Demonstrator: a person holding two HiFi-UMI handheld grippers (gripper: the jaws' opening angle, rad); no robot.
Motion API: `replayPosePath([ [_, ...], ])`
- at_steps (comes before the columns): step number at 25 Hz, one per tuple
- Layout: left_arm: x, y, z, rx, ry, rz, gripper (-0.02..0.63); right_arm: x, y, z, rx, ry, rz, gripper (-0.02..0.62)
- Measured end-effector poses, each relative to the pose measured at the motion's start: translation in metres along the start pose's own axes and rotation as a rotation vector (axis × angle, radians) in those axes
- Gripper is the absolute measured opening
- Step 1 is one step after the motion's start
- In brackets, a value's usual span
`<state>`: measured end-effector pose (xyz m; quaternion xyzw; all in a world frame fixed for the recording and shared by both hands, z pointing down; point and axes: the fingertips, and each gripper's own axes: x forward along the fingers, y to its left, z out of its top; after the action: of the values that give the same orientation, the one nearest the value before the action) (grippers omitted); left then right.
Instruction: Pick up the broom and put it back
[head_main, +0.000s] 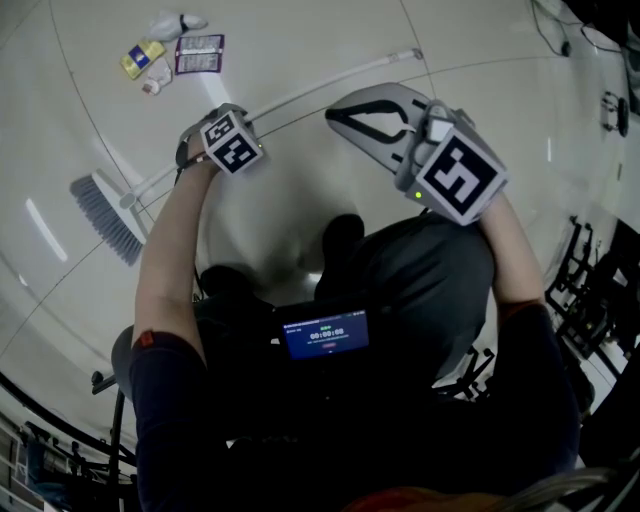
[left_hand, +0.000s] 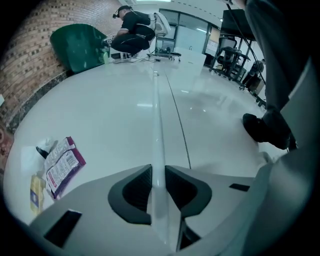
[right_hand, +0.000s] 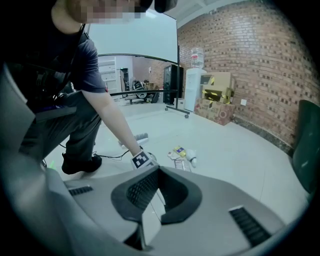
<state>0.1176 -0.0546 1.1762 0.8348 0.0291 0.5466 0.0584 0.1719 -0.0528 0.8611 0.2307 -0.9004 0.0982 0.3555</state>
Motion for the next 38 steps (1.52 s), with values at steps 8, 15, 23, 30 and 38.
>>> replayPosePath([
  [8, -0.013, 0.005, 0.001, -0.026, -0.023, 0.012, 0.083, 0.001, -0.003, -0.005, 0.038, 0.006, -0.034, 0.018],
  [15, -0.062, 0.017, 0.017, -0.086, -0.111, 0.056, 0.083, 0.001, -0.010, 0.002, 0.067, -0.023, -0.056, 0.018],
  [23, -0.119, 0.029, 0.027, -0.110, -0.191, 0.163, 0.083, 0.010, -0.011, 0.014, 0.151, -0.031, -0.069, 0.018],
  [30, -0.171, 0.002, 0.019, -0.151, -0.201, 0.221, 0.084, 0.020, 0.027, 0.041, 0.266, -0.009, -0.050, 0.018],
  [38, -0.254, -0.028, 0.011, -0.145, -0.154, 0.283, 0.080, -0.022, 0.063, 0.095, 0.340, 0.019, -0.016, 0.018],
])
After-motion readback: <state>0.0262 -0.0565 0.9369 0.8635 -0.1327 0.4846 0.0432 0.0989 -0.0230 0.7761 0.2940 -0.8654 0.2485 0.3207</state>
